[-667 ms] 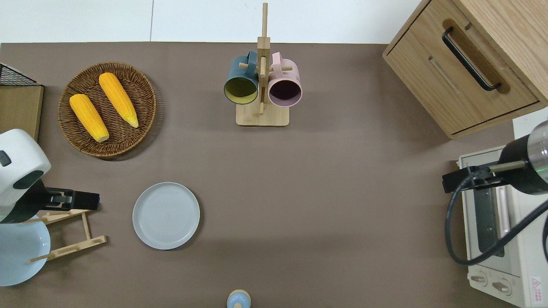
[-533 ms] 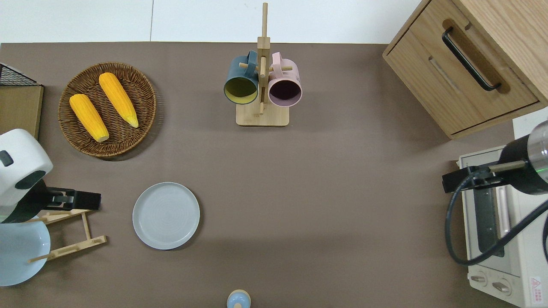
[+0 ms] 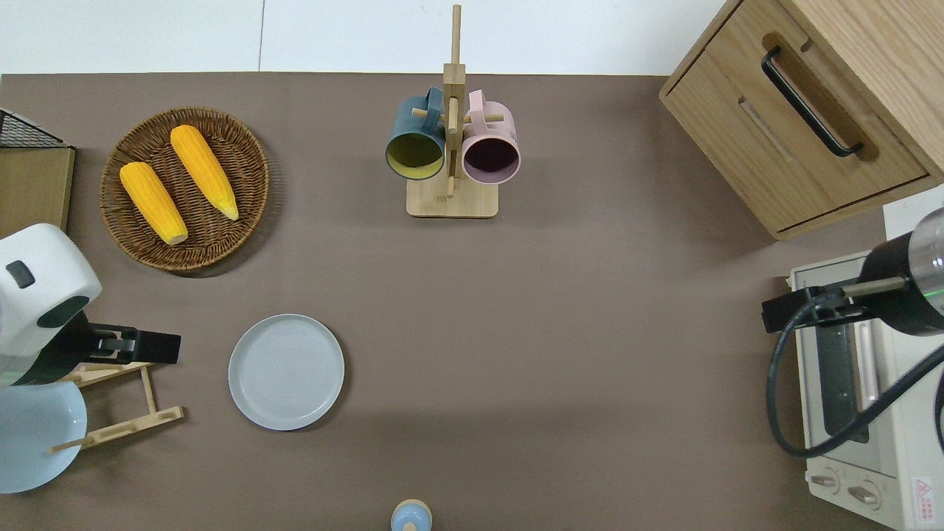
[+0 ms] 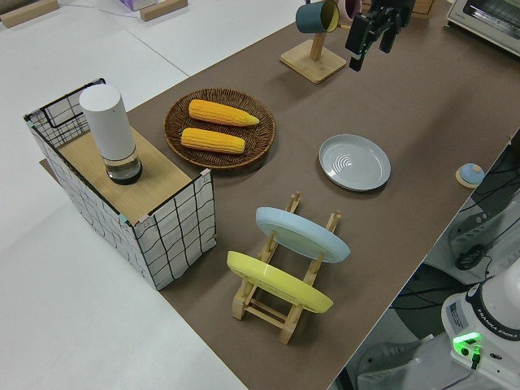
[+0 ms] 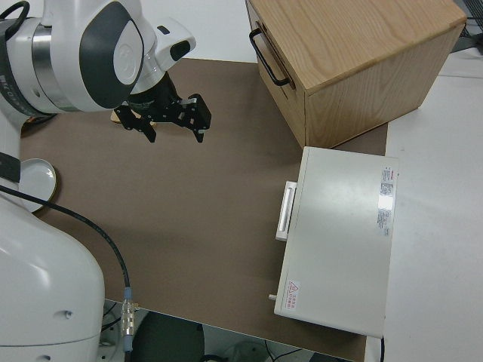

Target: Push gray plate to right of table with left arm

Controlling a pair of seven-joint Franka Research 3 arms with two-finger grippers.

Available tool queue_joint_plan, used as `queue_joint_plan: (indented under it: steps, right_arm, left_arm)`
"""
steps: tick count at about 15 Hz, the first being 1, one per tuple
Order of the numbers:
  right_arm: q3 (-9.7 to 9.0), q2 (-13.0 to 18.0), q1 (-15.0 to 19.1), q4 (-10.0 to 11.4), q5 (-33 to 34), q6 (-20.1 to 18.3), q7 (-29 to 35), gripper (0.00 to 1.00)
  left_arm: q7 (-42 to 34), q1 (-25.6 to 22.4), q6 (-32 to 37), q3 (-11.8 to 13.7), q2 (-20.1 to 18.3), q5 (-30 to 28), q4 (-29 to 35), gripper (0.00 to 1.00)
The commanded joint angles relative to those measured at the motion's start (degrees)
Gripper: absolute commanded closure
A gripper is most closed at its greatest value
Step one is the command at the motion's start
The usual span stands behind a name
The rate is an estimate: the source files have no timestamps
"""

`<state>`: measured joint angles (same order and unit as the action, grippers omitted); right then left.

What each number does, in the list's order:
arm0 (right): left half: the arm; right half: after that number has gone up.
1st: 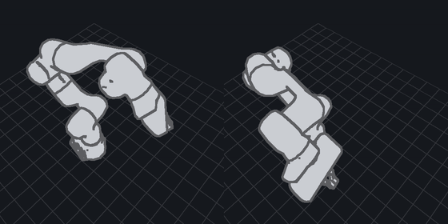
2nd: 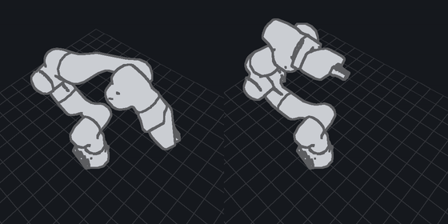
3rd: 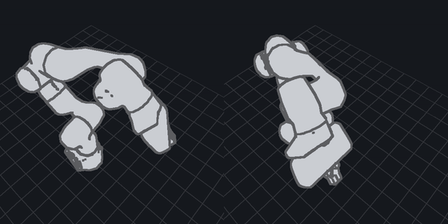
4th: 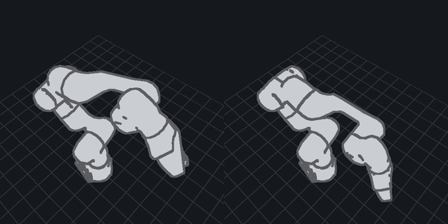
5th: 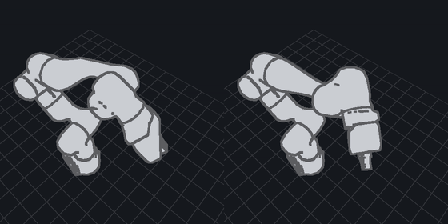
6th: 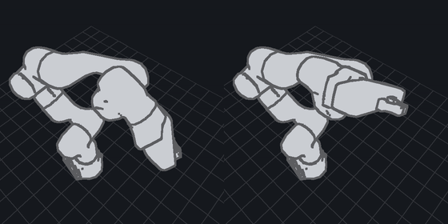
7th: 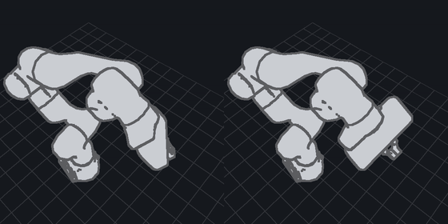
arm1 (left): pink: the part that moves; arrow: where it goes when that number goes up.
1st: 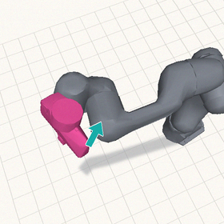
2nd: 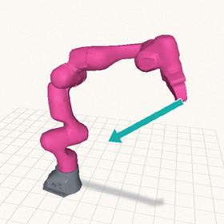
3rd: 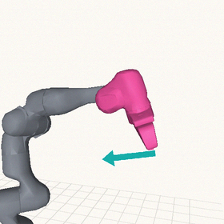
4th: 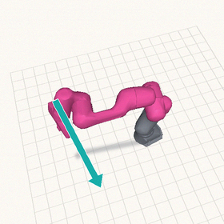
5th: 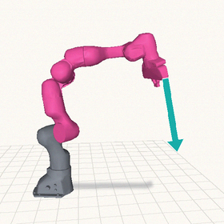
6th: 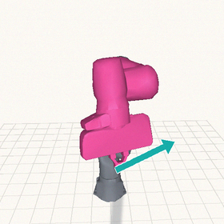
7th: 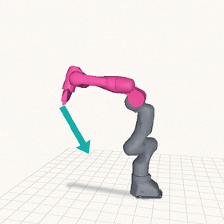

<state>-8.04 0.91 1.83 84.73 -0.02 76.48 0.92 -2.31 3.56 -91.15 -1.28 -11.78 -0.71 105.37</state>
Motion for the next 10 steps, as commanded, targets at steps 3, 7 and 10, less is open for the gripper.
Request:
queue_joint_plan:
  steps: [3, 7, 10]
  right_arm:
    - [-0.92, 0.1, 1.2, -0.5, -0.2, -0.9, 0.7, 0.017]
    - [-0.92, 0.1, 1.1, -0.5, -0.2, -0.9, 0.7, 0.017]
    - [-0.92, 0.1, 1.2, -0.5, -0.2, -0.9, 0.7, 0.017]
  left_arm:
    - [0.4, 0.3, 0.9, 0.4, -0.6, 0.4, 0.1, 0.0]
    - [0.5, 0.0, 0.8, 0.7, -1.0, 0.4, 1.1, 0.0]
    - [0.7, 0.0, 0.1, 0.8, -1.0, 0.4, 2.3, 0.0]
